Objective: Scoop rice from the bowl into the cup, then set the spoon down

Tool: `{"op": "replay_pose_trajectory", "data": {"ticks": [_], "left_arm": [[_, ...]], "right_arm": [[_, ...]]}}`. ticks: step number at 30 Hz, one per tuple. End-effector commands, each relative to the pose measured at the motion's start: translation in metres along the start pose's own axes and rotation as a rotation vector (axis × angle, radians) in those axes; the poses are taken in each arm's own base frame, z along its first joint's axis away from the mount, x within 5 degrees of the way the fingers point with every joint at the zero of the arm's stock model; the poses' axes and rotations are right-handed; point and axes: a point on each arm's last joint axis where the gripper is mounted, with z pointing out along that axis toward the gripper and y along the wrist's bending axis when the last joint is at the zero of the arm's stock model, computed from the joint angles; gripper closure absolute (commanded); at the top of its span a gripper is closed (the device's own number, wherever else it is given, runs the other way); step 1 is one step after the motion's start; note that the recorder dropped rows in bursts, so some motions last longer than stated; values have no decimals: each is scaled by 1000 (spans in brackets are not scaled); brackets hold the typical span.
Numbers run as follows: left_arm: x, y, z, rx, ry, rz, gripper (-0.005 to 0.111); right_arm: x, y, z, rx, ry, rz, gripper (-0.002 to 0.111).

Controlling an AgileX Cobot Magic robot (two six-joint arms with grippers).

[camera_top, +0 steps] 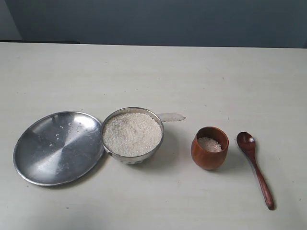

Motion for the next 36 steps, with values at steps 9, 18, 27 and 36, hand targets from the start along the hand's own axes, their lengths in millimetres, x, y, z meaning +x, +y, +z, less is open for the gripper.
{"op": "replay_pose_trajectory", "data": {"ticks": [9, 18, 27, 36], "left_arm": [[0, 0, 0, 1, -8, -10, 106], [0, 0, 0, 1, -8, -10, 106], [0, 0, 0, 1, -8, -10, 106], [0, 0, 0, 1, -8, -10, 106]], "right_arm": [[-6, -1, 0, 8, -80, -9, 109], [-10, -1, 0, 18, -120, -44, 109], [-45, 1, -12, 14, -530, -100, 109], [-74, 5, -40, -27, -981, -67, 109]]}}
